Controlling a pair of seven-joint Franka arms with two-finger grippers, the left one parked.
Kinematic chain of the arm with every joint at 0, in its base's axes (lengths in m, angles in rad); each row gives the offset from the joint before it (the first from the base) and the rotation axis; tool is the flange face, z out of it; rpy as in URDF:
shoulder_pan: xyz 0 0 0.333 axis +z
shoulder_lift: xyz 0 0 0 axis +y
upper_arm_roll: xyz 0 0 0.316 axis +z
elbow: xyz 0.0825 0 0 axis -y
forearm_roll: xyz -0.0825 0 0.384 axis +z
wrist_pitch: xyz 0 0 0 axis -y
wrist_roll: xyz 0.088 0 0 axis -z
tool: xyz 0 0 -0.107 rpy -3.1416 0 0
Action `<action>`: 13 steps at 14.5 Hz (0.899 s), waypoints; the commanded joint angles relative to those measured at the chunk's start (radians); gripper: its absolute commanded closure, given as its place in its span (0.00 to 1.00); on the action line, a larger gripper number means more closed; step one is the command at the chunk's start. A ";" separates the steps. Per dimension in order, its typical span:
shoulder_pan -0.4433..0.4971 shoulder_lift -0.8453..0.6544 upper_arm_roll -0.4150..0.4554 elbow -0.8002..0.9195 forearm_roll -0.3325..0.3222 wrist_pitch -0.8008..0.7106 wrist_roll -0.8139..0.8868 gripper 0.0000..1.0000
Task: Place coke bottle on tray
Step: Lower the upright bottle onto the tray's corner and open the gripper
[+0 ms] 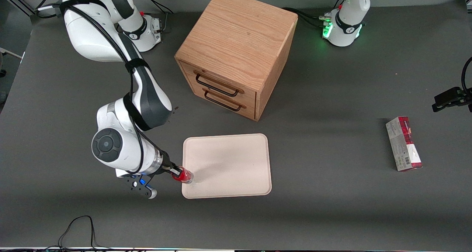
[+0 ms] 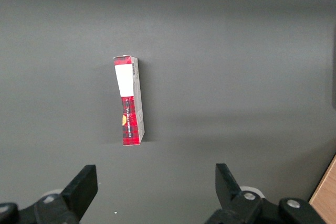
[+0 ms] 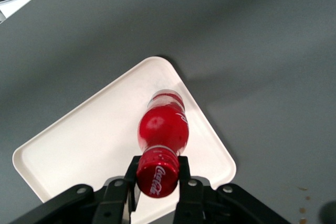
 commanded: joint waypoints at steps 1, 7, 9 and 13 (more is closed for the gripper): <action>0.031 0.042 -0.003 0.050 -0.050 0.025 0.077 1.00; 0.034 0.066 -0.003 0.045 -0.051 0.042 0.077 1.00; 0.034 0.072 -0.003 0.045 -0.051 0.044 0.077 1.00; 0.035 0.072 -0.003 0.044 -0.062 0.044 0.071 0.00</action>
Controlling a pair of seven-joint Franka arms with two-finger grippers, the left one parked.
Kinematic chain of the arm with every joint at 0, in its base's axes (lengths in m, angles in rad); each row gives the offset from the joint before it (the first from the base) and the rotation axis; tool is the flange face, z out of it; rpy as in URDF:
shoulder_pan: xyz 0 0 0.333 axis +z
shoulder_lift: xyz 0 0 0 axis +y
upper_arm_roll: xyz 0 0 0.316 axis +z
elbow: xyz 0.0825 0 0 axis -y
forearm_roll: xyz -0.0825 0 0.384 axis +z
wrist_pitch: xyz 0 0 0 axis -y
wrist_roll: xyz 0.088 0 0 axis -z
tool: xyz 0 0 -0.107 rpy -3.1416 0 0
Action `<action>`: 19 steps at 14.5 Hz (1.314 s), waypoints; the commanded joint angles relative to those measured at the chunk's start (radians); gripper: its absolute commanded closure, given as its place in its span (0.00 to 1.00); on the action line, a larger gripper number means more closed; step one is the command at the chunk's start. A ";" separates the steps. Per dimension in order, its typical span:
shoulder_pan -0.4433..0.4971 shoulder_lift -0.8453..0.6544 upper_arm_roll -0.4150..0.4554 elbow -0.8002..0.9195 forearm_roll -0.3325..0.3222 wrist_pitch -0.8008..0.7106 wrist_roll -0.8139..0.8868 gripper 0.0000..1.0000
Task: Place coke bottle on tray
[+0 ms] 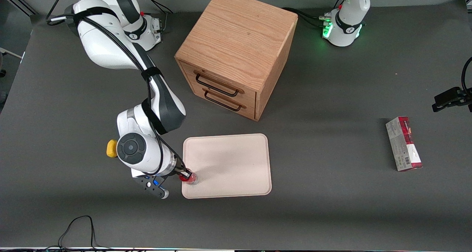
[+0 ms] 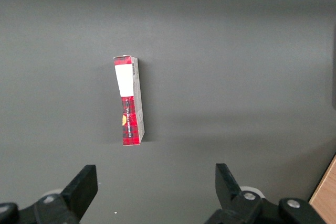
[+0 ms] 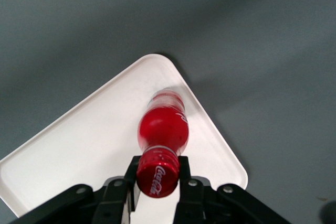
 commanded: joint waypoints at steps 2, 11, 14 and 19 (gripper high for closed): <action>0.007 0.017 -0.002 0.043 -0.026 0.001 0.023 0.00; -0.011 -0.070 -0.005 0.035 -0.025 -0.135 -0.107 0.00; -0.065 -0.210 -0.005 -0.032 0.000 -0.327 -0.311 0.00; -0.140 -0.643 -0.009 -0.539 -0.006 -0.297 -0.606 0.00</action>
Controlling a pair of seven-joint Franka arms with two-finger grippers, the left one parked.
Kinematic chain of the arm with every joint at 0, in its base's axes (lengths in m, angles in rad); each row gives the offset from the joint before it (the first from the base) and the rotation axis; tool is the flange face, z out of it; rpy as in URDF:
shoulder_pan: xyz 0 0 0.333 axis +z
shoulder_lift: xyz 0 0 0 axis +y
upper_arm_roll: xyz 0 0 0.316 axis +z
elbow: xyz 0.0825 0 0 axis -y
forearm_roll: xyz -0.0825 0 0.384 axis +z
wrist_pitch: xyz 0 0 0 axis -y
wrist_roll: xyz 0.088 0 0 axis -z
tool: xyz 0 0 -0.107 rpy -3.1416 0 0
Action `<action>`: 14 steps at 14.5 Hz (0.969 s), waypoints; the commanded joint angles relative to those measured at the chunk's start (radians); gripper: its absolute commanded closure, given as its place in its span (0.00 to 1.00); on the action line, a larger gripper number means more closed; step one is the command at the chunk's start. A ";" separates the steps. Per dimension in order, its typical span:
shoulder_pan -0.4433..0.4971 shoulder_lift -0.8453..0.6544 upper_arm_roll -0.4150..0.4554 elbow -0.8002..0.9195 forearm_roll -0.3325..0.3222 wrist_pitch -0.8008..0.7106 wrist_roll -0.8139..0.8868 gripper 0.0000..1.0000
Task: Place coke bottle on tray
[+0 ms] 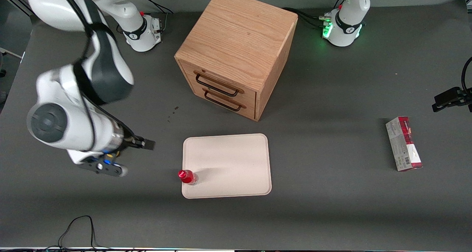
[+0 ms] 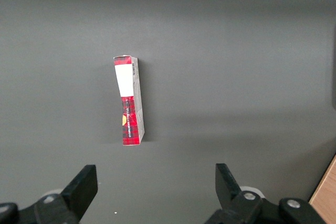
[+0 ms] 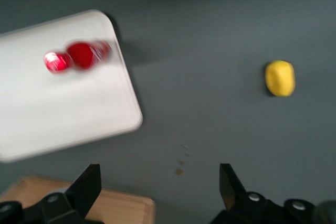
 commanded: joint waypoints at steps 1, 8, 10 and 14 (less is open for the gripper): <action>-0.022 -0.329 -0.006 -0.414 0.001 0.086 -0.156 0.00; -0.052 -0.593 -0.094 -0.568 -0.015 0.065 -0.421 0.00; -0.090 -0.586 -0.079 -0.548 -0.015 0.030 -0.427 0.00; -0.210 -0.586 0.015 -0.536 -0.015 0.025 -0.465 0.00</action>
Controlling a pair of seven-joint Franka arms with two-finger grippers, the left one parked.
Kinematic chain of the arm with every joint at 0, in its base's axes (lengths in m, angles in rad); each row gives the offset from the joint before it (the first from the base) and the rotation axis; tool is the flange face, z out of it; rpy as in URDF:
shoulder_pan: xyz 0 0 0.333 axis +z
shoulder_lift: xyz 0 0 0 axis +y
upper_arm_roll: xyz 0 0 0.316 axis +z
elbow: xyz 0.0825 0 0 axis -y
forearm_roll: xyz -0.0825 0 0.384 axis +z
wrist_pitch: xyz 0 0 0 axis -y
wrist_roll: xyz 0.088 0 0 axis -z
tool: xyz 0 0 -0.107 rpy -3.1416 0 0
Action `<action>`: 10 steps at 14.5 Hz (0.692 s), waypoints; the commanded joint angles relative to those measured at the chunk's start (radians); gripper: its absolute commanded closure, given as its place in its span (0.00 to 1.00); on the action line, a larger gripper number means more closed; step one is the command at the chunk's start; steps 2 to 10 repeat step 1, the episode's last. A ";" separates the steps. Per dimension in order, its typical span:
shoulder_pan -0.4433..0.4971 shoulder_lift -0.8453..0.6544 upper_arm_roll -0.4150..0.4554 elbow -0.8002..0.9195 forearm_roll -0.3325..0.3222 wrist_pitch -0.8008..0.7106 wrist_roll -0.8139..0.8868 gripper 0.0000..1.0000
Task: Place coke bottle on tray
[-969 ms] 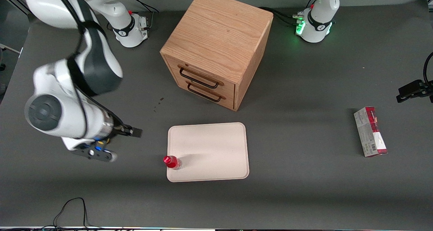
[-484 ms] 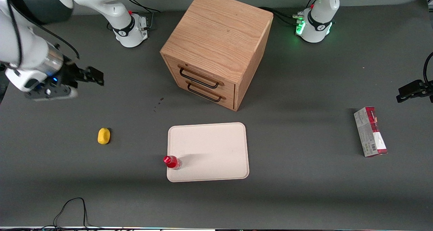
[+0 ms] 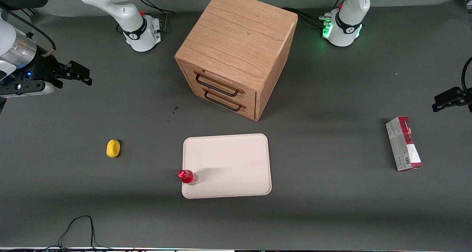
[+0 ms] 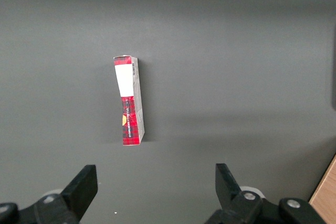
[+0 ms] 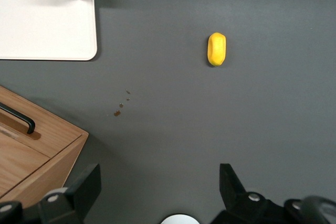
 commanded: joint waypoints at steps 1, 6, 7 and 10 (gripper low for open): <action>-0.061 0.018 0.062 0.040 -0.009 -0.024 -0.025 0.00; -0.061 0.018 0.062 0.040 -0.009 -0.024 -0.025 0.00; -0.061 0.018 0.062 0.040 -0.009 -0.024 -0.025 0.00; -0.061 0.018 0.062 0.040 -0.009 -0.024 -0.025 0.00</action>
